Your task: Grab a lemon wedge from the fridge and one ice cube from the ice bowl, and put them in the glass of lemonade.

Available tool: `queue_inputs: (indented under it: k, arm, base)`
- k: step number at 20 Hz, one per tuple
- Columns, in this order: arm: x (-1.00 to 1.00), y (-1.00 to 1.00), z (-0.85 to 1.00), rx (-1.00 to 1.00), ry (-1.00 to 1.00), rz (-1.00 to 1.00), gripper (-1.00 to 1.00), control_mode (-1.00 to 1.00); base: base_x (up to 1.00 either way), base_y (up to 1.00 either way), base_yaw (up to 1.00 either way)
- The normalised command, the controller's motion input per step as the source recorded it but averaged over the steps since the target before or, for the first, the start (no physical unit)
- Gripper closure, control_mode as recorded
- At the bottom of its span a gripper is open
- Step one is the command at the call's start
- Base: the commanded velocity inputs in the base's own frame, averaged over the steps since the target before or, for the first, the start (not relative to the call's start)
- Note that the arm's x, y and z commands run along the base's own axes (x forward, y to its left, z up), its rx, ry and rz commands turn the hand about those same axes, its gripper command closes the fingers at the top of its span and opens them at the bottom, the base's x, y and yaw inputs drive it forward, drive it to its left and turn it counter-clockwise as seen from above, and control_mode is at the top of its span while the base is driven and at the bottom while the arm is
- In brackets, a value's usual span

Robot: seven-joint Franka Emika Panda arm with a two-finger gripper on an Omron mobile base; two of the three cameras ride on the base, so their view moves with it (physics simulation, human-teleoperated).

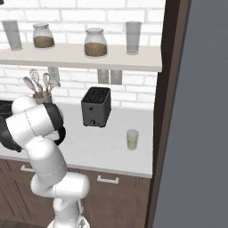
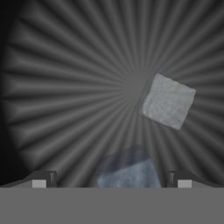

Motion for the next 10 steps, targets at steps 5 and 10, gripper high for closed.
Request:
queue_inputs:
  k: [5,10]
  arm:
    - [0.0,0.0,-0.12,0.0,0.0,0.0,-1.0,-1.0]
    - [0.0,0.0,-0.06,0.0,0.0,0.0,-1.0,-1.0]
  base:
    - [0.0,0.0,0.0]
    - [0.0,0.0,0.0]
